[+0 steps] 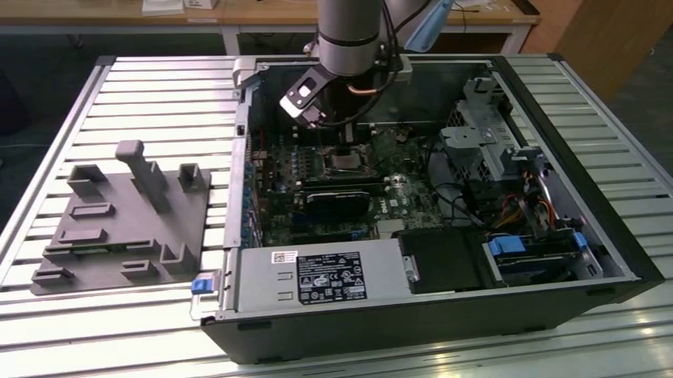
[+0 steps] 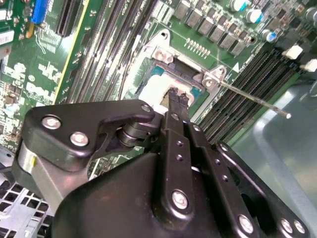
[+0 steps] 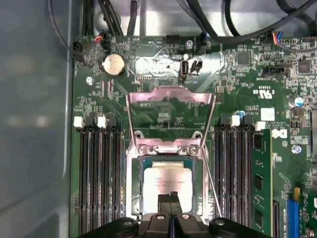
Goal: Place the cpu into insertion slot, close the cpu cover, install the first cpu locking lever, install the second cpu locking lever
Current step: 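Place the cpu into insertion slot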
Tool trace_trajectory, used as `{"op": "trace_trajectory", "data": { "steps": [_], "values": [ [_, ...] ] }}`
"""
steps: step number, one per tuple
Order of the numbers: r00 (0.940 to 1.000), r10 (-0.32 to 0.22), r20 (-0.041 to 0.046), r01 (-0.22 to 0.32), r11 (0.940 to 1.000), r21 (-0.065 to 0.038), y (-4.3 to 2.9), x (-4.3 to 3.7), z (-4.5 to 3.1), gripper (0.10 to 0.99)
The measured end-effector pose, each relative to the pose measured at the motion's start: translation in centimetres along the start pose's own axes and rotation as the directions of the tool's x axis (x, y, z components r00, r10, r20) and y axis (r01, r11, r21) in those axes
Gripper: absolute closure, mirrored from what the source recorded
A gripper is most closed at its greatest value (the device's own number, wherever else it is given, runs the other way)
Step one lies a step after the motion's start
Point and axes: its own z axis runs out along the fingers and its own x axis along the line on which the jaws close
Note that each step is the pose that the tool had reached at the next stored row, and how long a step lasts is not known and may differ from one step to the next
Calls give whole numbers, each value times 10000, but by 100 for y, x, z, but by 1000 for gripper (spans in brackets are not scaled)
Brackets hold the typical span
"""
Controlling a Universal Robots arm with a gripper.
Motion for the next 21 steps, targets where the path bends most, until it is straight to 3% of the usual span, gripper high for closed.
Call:
{"op": "trace_trajectory", "data": {
  "steps": [7,11,21],
  "values": [
    [10000,1,1,-1,10000,1,96,1,3,980],
    [10000,1,3,-1,10000,2,104,2,-11,980],
    [10000,0,2,0,10000,-3,115,6,-277,980]
  ]
}}
